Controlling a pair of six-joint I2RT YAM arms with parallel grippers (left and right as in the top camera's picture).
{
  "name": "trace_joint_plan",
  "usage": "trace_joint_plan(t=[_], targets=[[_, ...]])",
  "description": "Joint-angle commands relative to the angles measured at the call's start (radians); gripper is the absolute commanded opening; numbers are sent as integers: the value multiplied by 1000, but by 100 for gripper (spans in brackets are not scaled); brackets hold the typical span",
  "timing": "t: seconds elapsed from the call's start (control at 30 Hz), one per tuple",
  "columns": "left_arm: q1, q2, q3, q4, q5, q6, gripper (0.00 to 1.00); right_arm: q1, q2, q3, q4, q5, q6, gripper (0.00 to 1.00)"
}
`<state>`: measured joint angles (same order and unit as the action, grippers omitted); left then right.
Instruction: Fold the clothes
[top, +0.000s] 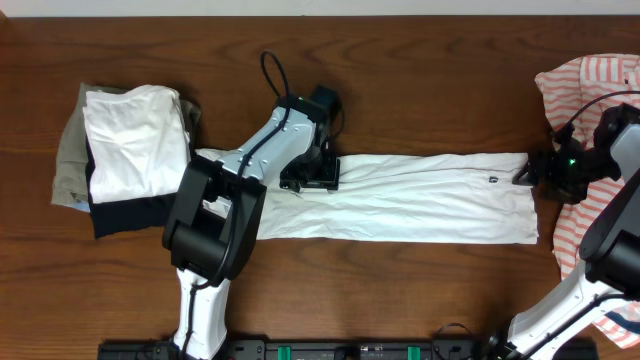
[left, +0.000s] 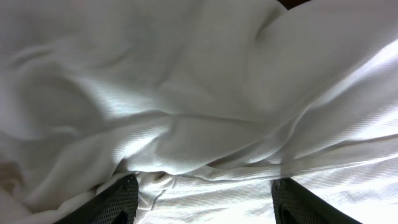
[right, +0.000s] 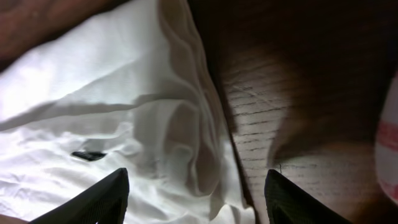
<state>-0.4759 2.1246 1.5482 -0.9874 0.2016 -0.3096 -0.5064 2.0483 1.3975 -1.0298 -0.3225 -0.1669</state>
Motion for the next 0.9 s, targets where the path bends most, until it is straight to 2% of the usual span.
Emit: trace_joint_plan(t=[0.0,0.43,0.63,0.73,0.83,0.87], targets=[[10,13,-11,-6,-38,20,70,-3,14,-5,5,12,-18,69],[10,13,-11,-6,-38,20,70,3,17,-91,54,-30,-5,67],[10,13,-11,-6,-38,20,70,29,17,-145,104,-74,-6,57],[10,13,-11,-6,-38,20,70,40,17,-145,105,-74,-6,45],[10,13,-11,-6,-38,20,70,43,17,-145,109,-73,5,27],[10,13,-11,-6,-38,20,70,43,17,-145,114,-73,14,17]])
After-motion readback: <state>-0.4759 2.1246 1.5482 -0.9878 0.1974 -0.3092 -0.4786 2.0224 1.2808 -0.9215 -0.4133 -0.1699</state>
